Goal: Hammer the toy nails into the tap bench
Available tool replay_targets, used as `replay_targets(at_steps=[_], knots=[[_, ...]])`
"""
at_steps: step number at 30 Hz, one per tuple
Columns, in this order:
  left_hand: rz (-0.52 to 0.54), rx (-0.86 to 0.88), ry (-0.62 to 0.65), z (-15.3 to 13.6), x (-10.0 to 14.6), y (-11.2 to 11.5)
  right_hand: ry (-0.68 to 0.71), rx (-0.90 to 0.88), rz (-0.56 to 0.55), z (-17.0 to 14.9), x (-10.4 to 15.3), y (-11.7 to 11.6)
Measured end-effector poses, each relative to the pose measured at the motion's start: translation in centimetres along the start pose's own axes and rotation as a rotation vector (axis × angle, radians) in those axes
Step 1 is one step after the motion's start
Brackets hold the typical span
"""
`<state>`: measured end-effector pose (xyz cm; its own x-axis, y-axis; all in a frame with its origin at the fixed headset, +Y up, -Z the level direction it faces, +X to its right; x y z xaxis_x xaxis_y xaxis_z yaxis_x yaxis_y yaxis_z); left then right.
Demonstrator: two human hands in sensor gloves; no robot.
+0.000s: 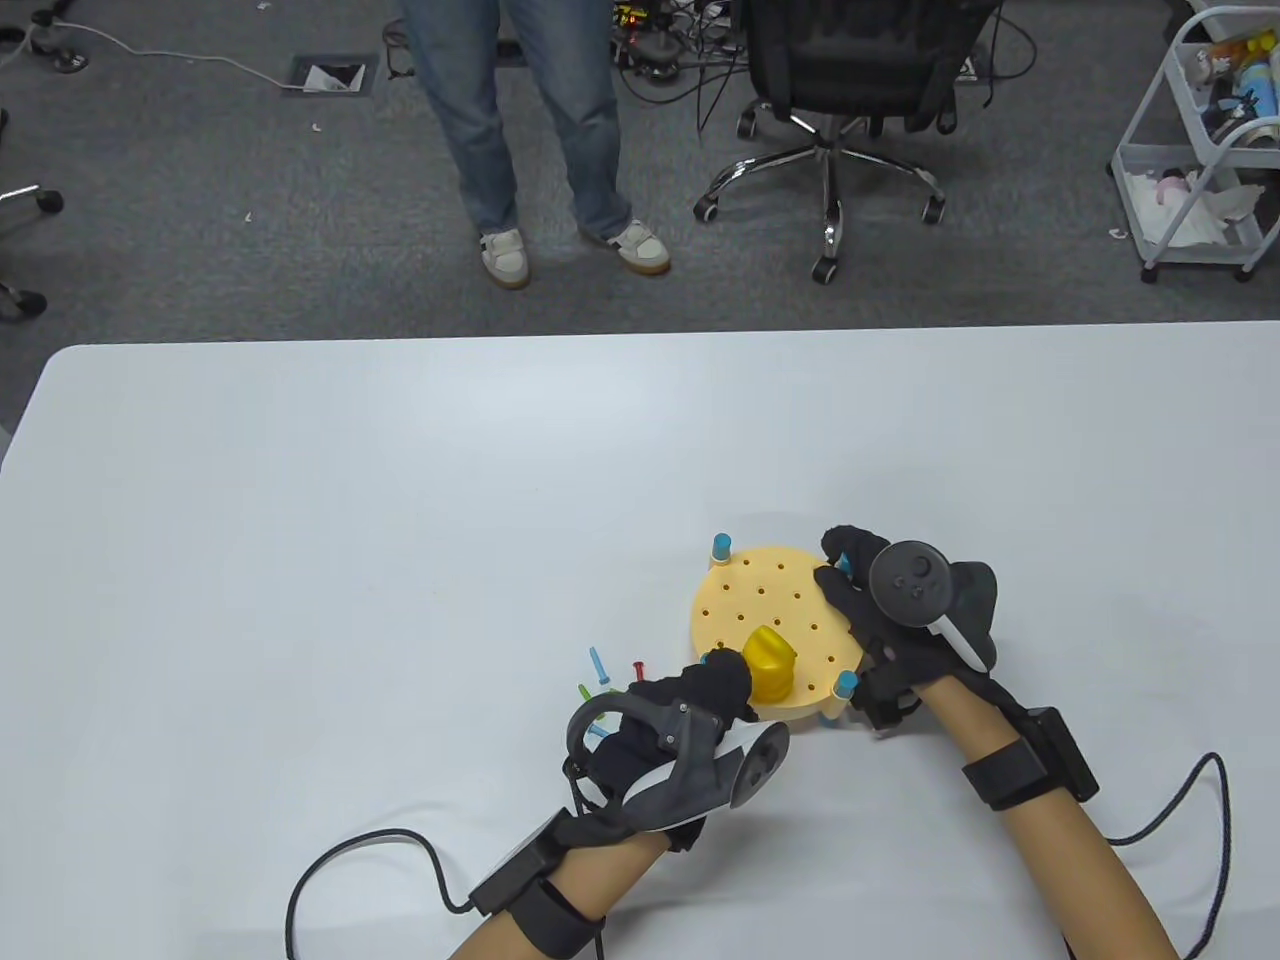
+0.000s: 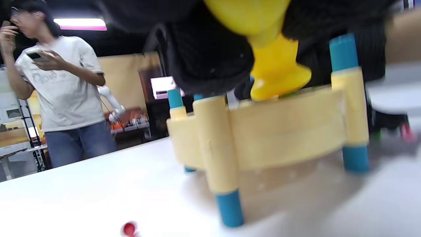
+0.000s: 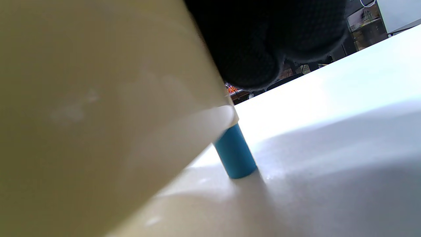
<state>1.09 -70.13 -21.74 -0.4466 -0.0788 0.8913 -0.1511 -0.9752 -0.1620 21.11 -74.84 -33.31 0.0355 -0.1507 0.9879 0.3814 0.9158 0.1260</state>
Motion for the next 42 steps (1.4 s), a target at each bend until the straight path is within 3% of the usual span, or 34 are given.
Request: replay_targets(at_steps=[1,3,4,6,9,14,16,17,18,19,21,24,29,33,36,39,42], knots=[[0.025,-0.041,0.018,0.1,-0.1,0.1,0.001,0.005,-0.001,0.0,0.0,0.0],[0.097,0.058,0.001,-0.2,-0.1,0.4,0.002,0.006,-0.002,0.0,0.0,0.0],[0.082,0.104,0.001,-0.6,-0.2,0.3,0.003,0.003,-0.001,0.0,0.0,0.0],[0.119,0.264,-0.047,-2.3,0.1,-1.4,0.003,-0.001,0.001,0.0,0.0,0.0],[0.143,0.365,-0.045,-3.6,0.4,-3.2,0.004,0.006,0.002,0.0,0.0,0.0],[0.131,0.334,0.006,-2.4,0.3,-2.8,0.003,0.000,0.002,0.0,0.0,-0.1],[-0.057,0.218,0.086,0.1,-0.4,0.1,0.003,-0.001,0.002,0.0,0.0,-0.1],[-0.091,0.063,-0.022,0.6,-0.1,0.1,0.003,0.001,0.002,0.0,0.0,-0.1],[0.057,0.071,0.033,0.9,0.2,-0.7,0.002,0.001,0.001,0.0,0.0,-0.1],[0.106,0.107,0.044,1.0,0.0,-1.1,0.002,0.000,0.001,0.0,0.0,-0.1],[0.201,0.187,-0.020,0.1,0.5,-2.7,0.004,0.003,0.001,0.0,0.0,-0.1],[0.174,0.260,-0.058,-1.8,0.7,-3.6,0.004,0.003,0.004,0.0,0.0,-0.1],[0.164,0.386,-0.144,-5.6,0.9,-1.9,0.027,-0.018,0.046,-0.6,-0.2,0.8],[0.175,0.469,-0.247,-9.5,1.2,-0.5,-0.032,-0.075,-0.011,-3.0,0.5,4.7],[0.184,0.532,-0.320,-11.7,1.0,0.2,-0.059,0.073,0.032,-5.2,2.1,5.5],[0.159,0.546,-0.351,-12.5,0.9,1.0,-0.061,0.310,0.094,-7.3,3.2,4.2],[0.152,0.526,-0.358,-12.6,0.8,1.2,-0.090,0.366,0.114,-8.4,3.1,3.0]])
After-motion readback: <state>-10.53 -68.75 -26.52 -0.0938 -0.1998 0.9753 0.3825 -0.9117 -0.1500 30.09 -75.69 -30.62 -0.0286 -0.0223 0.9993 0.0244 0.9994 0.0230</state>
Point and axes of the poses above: the tracker on the back of each hand, its own z axis roughly to the thumb side, its own x axis roughly from the fingertips to the wrist, y = z × x, the point moved 1 cm from there along -x, roughly from the wrist to the fingertips, and after that the axes turned 4 degrees about x, right-handed, at the moved point
